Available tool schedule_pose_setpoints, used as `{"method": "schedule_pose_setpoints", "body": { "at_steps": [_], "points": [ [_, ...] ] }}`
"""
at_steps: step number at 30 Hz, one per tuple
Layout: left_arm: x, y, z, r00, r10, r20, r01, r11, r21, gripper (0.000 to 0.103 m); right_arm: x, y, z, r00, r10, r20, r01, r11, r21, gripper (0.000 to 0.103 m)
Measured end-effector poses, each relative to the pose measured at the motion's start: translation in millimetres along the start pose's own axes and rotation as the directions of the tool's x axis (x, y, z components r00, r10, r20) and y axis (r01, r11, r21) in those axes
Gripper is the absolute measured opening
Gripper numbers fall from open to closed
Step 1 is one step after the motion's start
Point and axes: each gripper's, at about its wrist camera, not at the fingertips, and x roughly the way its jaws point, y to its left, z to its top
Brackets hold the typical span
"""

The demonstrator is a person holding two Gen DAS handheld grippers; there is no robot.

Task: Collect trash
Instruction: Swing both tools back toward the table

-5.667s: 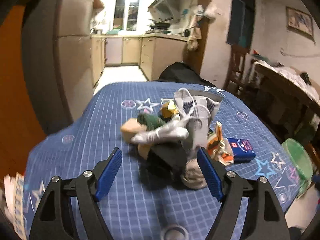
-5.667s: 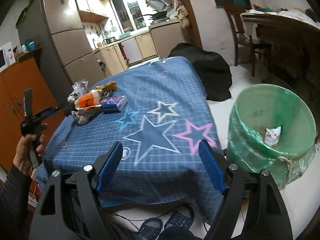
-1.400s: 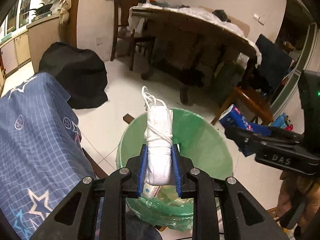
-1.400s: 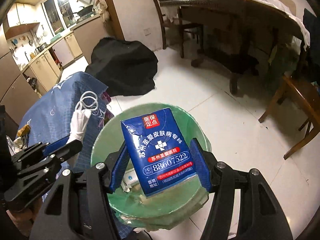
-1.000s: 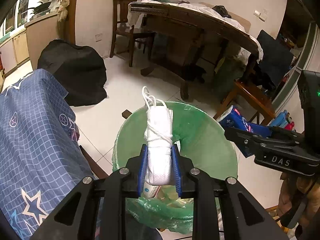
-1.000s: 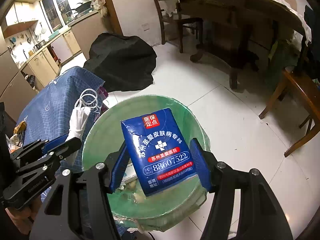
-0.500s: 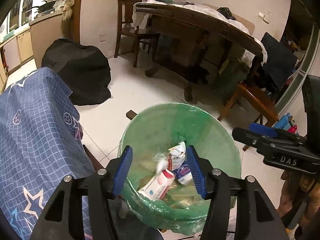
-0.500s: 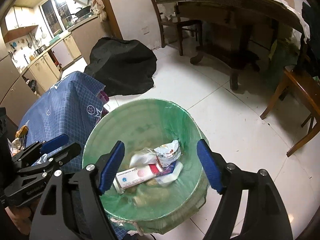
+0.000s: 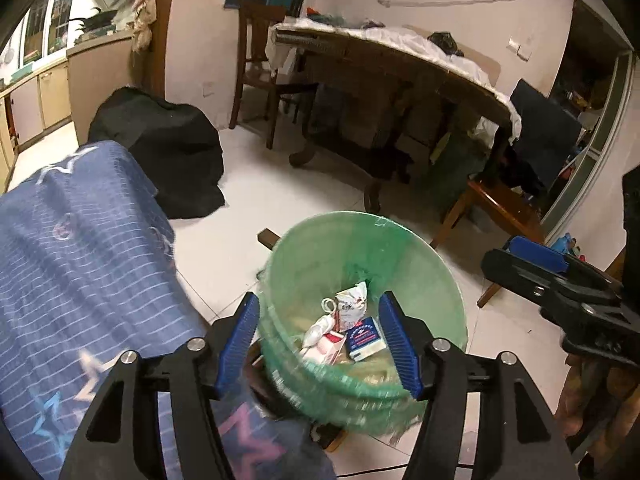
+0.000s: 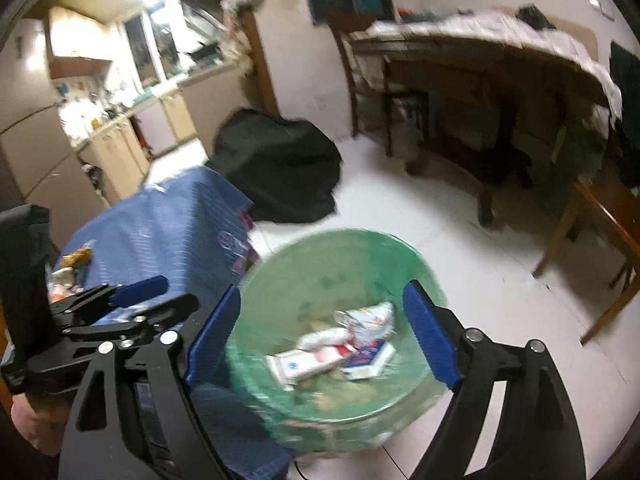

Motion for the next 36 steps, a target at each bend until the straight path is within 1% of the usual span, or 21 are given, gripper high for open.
{"method": "schedule_pose_setpoints", "body": {
  "at_steps": [2,5,7,9,12,14,15,17,18,20,21,23,24,27,28,29,32,35,36],
  "points": [
    [-23,11,-9,1.0,0.013,0.022,-0.013,1.0,0.002,0.066,-15,20,-10,0.998,0.034,0.056,-0.033,0.999,-0.016,0.089],
    [-65,42,-31,0.997,0.053,0.06,-0.052,0.999,-0.006,0.067,-27,53,-27,0.99,0.103,0.093,-0.099,0.994,-0.051,0.091],
    [-94,70,-46,0.993,0.089,0.078,-0.086,0.996,-0.036,0.068,-29,74,-35,0.984,0.149,0.096,-0.141,0.987,-0.078,0.091],
    [-129,105,-65,0.983,0.156,0.101,-0.15,0.986,-0.07,0.068,-25,98,-43,0.977,0.2,0.079,-0.191,0.976,-0.107,0.091],
    [-175,155,-88,0.966,0.227,0.126,-0.21,0.968,-0.134,0.068,-18,131,-51,0.965,0.261,0.043,-0.251,0.955,-0.155,0.091],
    [-214,203,-107,0.939,0.314,0.136,-0.282,0.935,-0.214,0.068,-11,156,-57,0.956,0.292,0.017,-0.283,0.94,-0.19,0.091],
    [-229,222,-114,0.929,0.342,0.137,-0.302,0.92,-0.249,0.068,-7,165,-59,0.952,0.307,0.003,-0.3,0.933,-0.197,0.091],
    [-264,271,-133,0.897,0.422,0.133,-0.356,0.867,-0.347,0.068,-4,180,-62,0.944,0.328,-0.019,-0.325,0.923,-0.204,0.091],
    [-281,299,-143,0.876,0.467,0.123,-0.388,0.832,-0.396,0.068,-1,189,-63,0.941,0.338,-0.032,-0.337,0.918,-0.21,0.091],
    [-300,343,-157,0.853,0.514,0.088,-0.424,0.782,-0.456,0.068,4,208,-68,0.935,0.352,-0.054,-0.354,0.908,-0.224,0.091],
    [-304,362,-162,0.85,0.522,0.07,-0.433,0.768,-0.471,0.068,5,214,-70,0.933,0.355,-0.06,-0.359,0.905,-0.231,0.091],
    [-304,402,-170,0.856,0.517,0.015,-0.446,0.753,-0.483,0.068,4,222,-75,0.93,0.361,-0.072,-0.367,0.898,-0.241,0.091],
    [-300,415,-171,0.857,0.515,-0.004,-0.457,0.755,-0.471,0.068,4,228,-75,0.928,0.364,-0.077,-0.372,0.895,-0.247,0.091],
    [-285,434,-167,0.878,0.478,-0.028,-0.438,0.776,-0.454,0.068,5,241,-77,0.924,0.371,-0.087,-0.381,0.887,-0.26,0.091],
    [-281,439,-164,0.891,0.454,-0.016,-0.412,0.791,-0.452,0.068,7,245,-76,0.924,0.373,-0.09,-0.383,0.885,-0.264,0.091],
    [-277,443,-161,0.897,0.442,-0.011,-0.4,0.802,-0.444,0.068,8,250,-75,0.923,0.373,-0.094,-0.384,0.884,-0.267,0.091],
    [-265,451,-151,0.895,0.447,-0.015,-0.41,0.807,-0.425,0.068,17,261,-72,0.921,0.374,-0.11,-0.389,0.879,-0.276,0.091],
    [-254,463,-144,0.883,0.469,-0.026,-0.437,0.8,-0.412,0.068,25,275,-72,0.916,0.38,-0.129,-0.401,0.87,-0.286,0.091],
    [-249,466,-141,0.884,0.467,-0.031,-0.437,0.799,-0.413,0.068,27,278,-72,0.915,0.381,-0.133,-0.404,0.868,-0.289,0.091]
  ]
}}
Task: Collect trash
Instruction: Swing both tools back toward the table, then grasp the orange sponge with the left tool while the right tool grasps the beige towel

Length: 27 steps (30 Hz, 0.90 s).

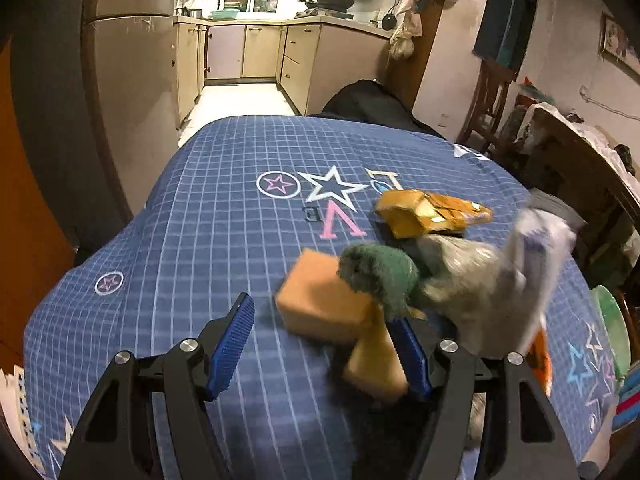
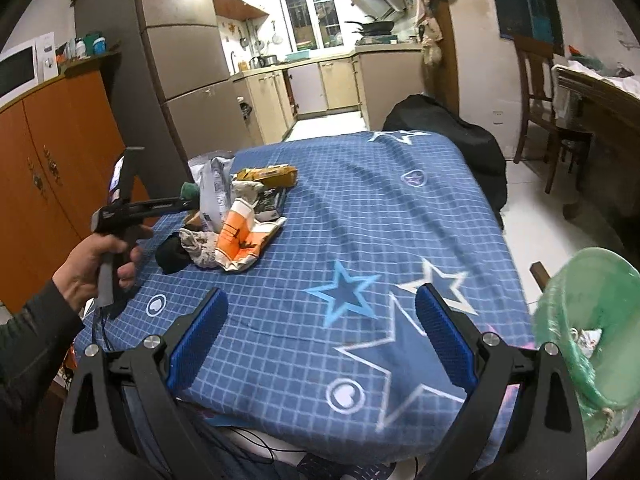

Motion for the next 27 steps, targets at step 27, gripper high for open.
{"method": "schedule_pose_setpoints", "body": {
  "at_steps": [27],
  "points": [
    [-42,30,-38,0.993,-0.032,0.115,0.045,0.993,-0.11,0.043,82,86,18,0.963,0.238,-0.127,-0.254,0.959,-0.129,0.055]
  ]
}}
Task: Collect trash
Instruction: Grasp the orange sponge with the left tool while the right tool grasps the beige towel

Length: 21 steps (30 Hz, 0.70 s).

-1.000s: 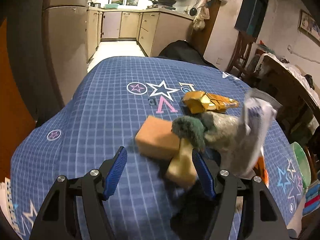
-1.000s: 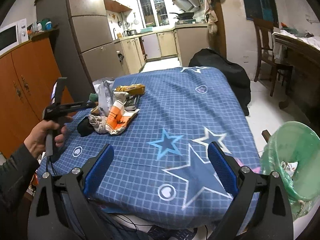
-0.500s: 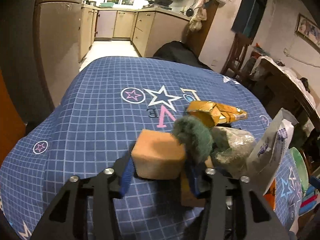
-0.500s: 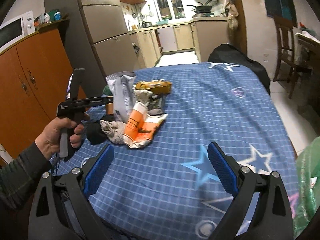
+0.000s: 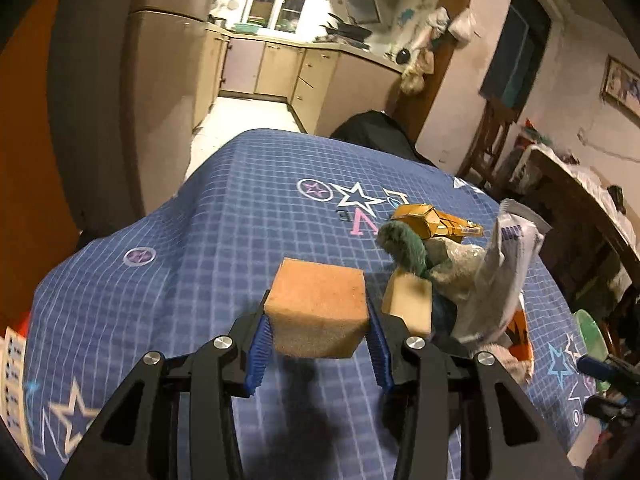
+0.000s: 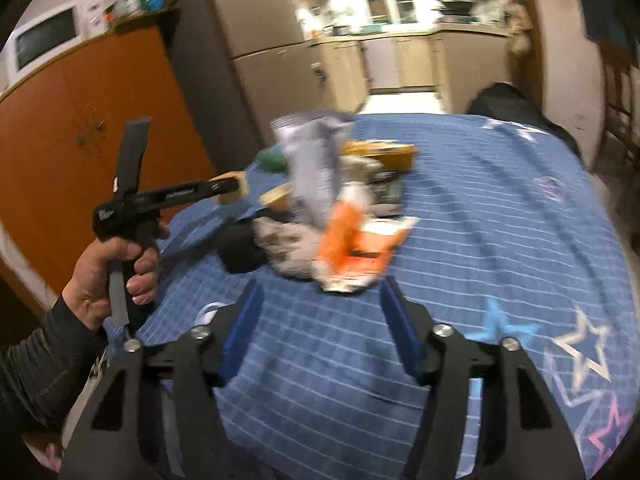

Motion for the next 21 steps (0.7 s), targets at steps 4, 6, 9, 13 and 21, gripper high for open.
{"method": "schedule_pose_setpoints", "body": {
  "at_steps": [4,6,9,13,21],
  "points": [
    [-12,0,-7,1.0,-0.002,0.008,0.002,1.0,-0.018,0.043,27,19,7,0.999,0.031,-0.034,-0.034,0.997,-0.069,0.055],
    [-15,-1,-12,1.0,-0.005,0.009,0.005,1.0,-0.021,0.043,44,26,14,0.998,0.02,-0.054,-0.025,0.994,-0.103,0.055],
    [-16,-6,-16,1.0,-0.015,0.0,0.015,1.0,-0.025,0.043,63,27,23,0.997,0.003,-0.074,-0.012,0.991,-0.13,0.054],
    [-14,-11,-20,1.0,-0.021,-0.01,0.021,0.999,-0.025,0.043,91,30,33,0.99,-0.077,-0.116,0.056,0.983,-0.173,0.053],
    [-11,-22,-32,1.0,-0.014,-0.012,0.014,1.0,-0.007,0.043,93,25,29,0.985,-0.138,-0.103,0.12,0.979,-0.162,0.041]
  ]
}}
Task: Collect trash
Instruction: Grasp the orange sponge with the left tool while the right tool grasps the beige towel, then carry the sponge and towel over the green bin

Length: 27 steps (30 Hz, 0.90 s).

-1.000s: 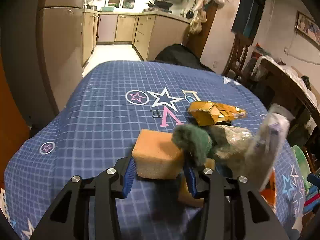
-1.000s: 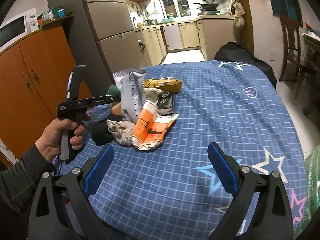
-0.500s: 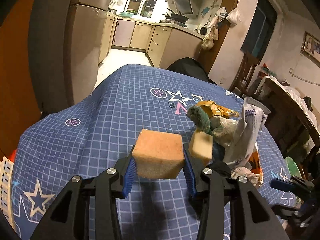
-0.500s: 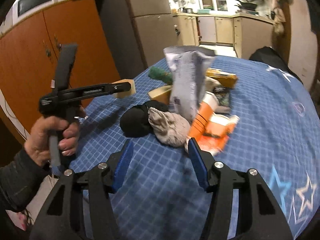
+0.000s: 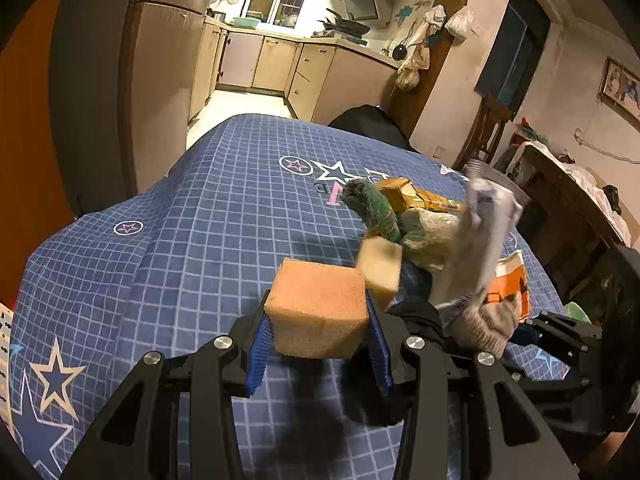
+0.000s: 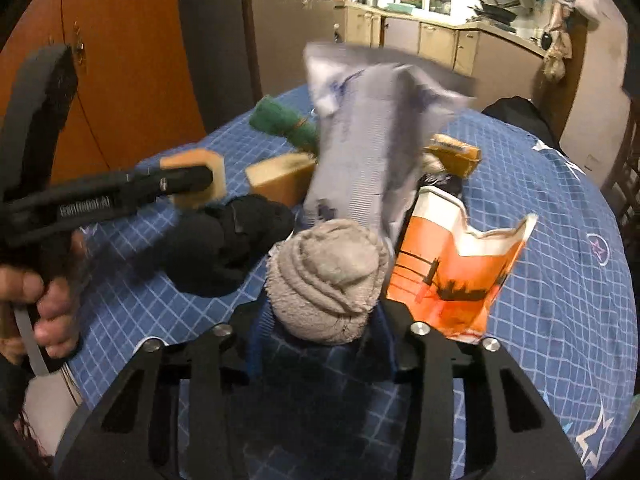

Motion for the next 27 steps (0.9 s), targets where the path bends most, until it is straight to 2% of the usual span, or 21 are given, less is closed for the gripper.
{"method": "schedule_pose_setpoints", "body": {
  "at_steps": [5,9,14,18,27],
  "points": [
    [-29,-12,-3,0.996,0.042,0.074,-0.044,0.999,0.027,0.043,-43,3,-4,0.995,0.025,0.097,-0.026,1.0,0.013,0.04],
    [-63,-32,-3,0.99,0.027,0.141,-0.036,0.998,0.061,0.043,-85,3,-11,0.985,0.025,0.171,-0.032,0.999,0.041,0.041],
    [-94,-84,-7,0.983,-0.059,0.176,0.032,0.988,0.152,0.043,-132,-15,-19,0.974,-0.026,0.226,0.004,0.995,0.098,0.041],
    [-103,-132,-12,0.975,-0.143,0.171,0.104,0.97,0.218,0.043,-174,-40,-29,0.962,-0.107,0.251,0.07,0.985,0.155,0.041],
    [-103,-263,-20,0.938,-0.319,0.133,0.256,0.901,0.35,0.043,-247,-118,-68,0.918,-0.305,0.253,0.225,0.927,0.298,0.041]
  ]
}}
